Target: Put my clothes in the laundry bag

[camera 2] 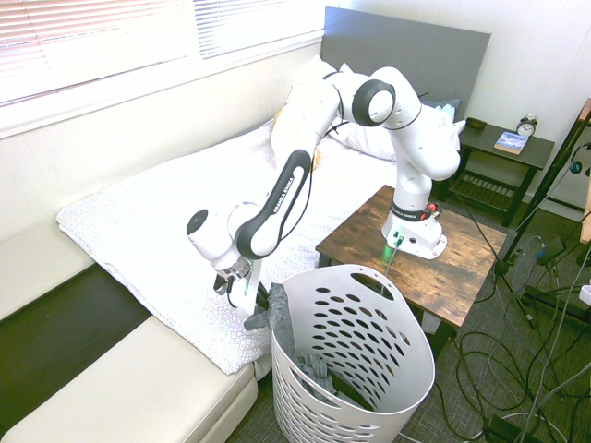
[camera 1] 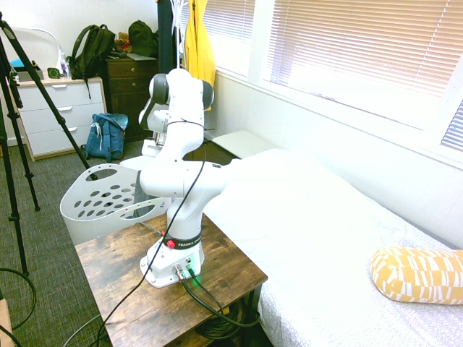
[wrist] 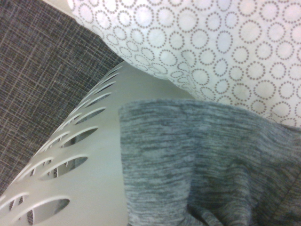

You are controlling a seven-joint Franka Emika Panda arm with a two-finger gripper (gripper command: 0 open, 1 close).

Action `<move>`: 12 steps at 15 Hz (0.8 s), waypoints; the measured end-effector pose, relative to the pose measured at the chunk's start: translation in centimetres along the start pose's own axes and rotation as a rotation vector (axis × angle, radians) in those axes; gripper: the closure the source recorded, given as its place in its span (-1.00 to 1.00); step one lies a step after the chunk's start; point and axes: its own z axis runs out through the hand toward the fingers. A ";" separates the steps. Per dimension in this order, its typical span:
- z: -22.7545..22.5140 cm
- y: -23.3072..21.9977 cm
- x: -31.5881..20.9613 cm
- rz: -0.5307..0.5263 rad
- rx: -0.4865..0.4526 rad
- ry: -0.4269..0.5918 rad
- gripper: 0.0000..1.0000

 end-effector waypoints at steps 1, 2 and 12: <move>-0.6 0.6 0.0 0.008 0.005 0.006 1.00; -1.7 1.3 -0.3 0.017 0.013 0.015 1.00; -7.8 7.4 -14.9 0.088 0.114 0.180 -1.00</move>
